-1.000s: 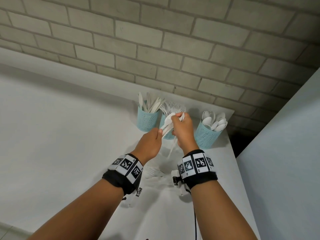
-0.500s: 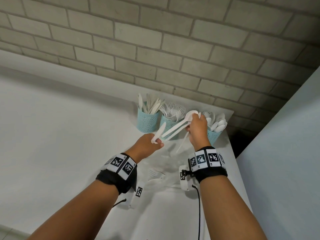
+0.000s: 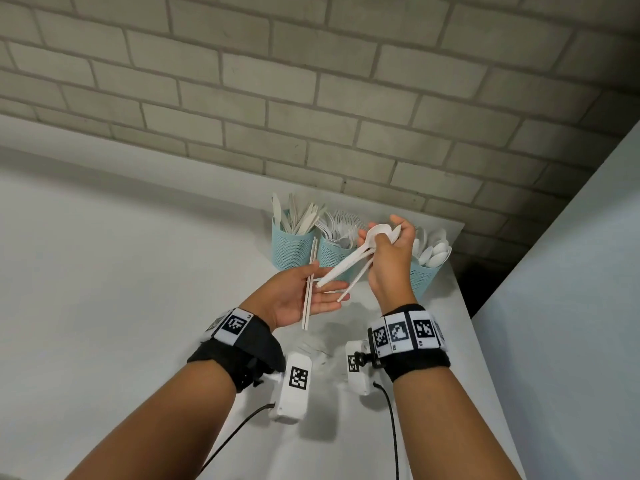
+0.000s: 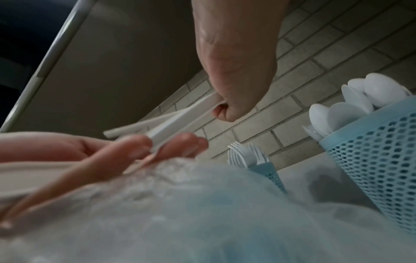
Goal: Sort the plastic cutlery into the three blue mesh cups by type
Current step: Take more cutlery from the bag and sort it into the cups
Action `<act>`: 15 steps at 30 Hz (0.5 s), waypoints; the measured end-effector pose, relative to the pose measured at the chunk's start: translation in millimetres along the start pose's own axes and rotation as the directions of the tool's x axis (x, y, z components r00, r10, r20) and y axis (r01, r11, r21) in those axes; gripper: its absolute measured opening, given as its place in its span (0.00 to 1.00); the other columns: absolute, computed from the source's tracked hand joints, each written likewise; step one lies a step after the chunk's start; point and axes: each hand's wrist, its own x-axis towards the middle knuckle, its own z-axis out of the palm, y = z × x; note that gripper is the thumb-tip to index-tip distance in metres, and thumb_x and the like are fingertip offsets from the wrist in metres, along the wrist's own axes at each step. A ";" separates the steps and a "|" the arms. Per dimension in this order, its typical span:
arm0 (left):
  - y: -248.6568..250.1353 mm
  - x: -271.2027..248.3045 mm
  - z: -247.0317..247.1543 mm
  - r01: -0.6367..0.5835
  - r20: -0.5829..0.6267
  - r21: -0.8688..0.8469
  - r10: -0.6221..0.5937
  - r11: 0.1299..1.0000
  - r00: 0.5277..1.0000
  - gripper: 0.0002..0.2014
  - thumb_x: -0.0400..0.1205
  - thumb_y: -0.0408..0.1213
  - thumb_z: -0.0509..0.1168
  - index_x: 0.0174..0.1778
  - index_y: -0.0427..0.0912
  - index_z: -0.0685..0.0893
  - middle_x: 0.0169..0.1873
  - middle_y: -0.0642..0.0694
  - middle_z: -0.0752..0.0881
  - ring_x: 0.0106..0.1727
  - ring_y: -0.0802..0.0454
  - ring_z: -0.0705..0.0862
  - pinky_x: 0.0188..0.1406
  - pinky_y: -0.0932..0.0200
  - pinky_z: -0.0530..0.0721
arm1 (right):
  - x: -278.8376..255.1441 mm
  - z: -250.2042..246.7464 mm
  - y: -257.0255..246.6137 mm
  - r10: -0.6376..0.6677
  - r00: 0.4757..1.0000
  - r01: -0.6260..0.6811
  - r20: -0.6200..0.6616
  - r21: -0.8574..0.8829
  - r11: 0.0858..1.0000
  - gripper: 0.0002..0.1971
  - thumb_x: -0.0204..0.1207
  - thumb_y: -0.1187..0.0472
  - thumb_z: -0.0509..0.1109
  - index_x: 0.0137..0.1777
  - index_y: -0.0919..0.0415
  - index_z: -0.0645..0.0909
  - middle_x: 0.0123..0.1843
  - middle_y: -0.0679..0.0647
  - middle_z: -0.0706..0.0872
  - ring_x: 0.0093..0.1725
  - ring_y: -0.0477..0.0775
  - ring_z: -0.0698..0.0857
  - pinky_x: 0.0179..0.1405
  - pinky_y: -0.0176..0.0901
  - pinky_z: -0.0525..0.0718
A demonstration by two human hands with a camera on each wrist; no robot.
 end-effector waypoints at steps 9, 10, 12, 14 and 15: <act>-10.8 9.9 14.3 -0.048 -0.012 0.130 0.050 0.990 0.999 0.15 0.87 0.46 0.53 0.61 0.41 0.76 0.34 0.41 0.83 0.28 0.55 0.80 0.23 0.69 0.81 | -13.2 2.9 0.7 -0.161 0.985 0.150 -0.063 -0.150 0.977 0.17 0.78 0.78 0.52 0.57 0.56 0.67 0.47 0.54 0.80 0.38 0.44 0.84 0.33 0.29 0.82; -11.8 12.5 15.3 -0.084 -0.030 0.182 0.091 0.980 0.995 0.12 0.87 0.45 0.53 0.58 0.41 0.75 0.32 0.44 0.79 0.26 0.58 0.75 0.20 0.72 0.76 | -14.4 3.4 1.1 -0.160 0.985 0.150 -0.063 -0.131 0.980 0.15 0.79 0.76 0.55 0.56 0.56 0.67 0.43 0.52 0.81 0.36 0.44 0.84 0.33 0.31 0.82; -12.7 16.7 14.8 -0.150 -0.068 0.289 0.177 0.945 0.982 0.10 0.87 0.44 0.54 0.54 0.41 0.73 0.31 0.47 0.73 0.24 0.60 0.69 0.19 0.73 0.69 | -15.5 4.0 -1.9 -0.112 0.992 0.110 -0.056 -0.027 0.994 0.10 0.81 0.71 0.62 0.54 0.55 0.68 0.38 0.52 0.81 0.34 0.45 0.84 0.34 0.37 0.84; -13.7 19.2 13.5 -0.190 -0.081 0.412 0.243 0.891 0.967 0.10 0.87 0.43 0.54 0.53 0.40 0.74 0.31 0.47 0.71 0.26 0.59 0.68 0.21 0.72 0.68 | -12.0 2.5 -7.0 -0.020 0.998 0.026 -0.058 0.101 0.995 0.08 0.80 0.66 0.65 0.54 0.56 0.70 0.38 0.53 0.82 0.34 0.49 0.84 0.33 0.40 0.85; -14.2 20.0 14.0 -0.200 -0.076 0.470 0.266 0.860 0.961 0.11 0.87 0.43 0.54 0.53 0.40 0.75 0.32 0.48 0.71 0.26 0.59 0.68 0.22 0.71 0.68 | -8.6 0.9 -9.1 0.031 0.997 -0.022 -0.063 0.143 0.989 0.07 0.80 0.64 0.66 0.55 0.56 0.71 0.37 0.54 0.83 0.33 0.49 0.84 0.31 0.40 0.84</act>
